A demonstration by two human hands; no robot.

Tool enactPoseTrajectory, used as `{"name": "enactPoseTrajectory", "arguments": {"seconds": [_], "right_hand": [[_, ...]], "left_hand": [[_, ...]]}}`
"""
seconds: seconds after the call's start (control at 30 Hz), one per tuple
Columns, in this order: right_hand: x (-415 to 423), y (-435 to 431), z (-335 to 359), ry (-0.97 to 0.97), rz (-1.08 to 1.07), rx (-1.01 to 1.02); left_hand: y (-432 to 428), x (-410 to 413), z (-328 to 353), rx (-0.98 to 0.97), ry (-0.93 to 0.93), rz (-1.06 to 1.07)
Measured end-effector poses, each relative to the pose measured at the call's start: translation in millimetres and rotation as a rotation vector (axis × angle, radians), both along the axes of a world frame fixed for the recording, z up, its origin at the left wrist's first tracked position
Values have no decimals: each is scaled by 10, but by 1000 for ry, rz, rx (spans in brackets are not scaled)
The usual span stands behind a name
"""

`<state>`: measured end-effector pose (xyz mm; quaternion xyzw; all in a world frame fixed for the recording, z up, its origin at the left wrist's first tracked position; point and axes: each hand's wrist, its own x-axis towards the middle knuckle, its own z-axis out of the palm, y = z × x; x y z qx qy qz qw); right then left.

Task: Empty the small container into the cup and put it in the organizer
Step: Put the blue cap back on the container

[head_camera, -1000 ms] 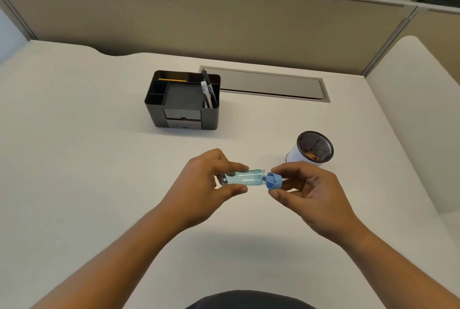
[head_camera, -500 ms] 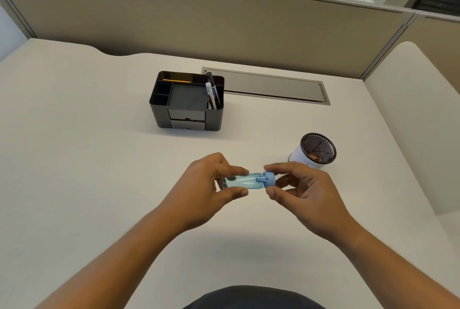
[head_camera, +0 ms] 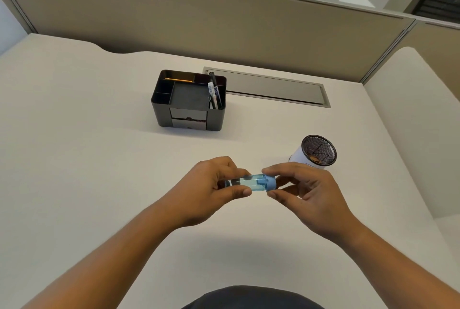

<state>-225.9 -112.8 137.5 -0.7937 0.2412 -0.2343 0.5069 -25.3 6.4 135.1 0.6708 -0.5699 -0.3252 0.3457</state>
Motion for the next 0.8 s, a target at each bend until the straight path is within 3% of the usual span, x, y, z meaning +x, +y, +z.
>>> {"name": "enactPoseTrajectory", "arguments": {"seconds": [0.8], "right_hand": [[77, 165, -90, -52, -91, 125]], "left_hand": [[78, -252, -74, -230, -145, 152]]}}
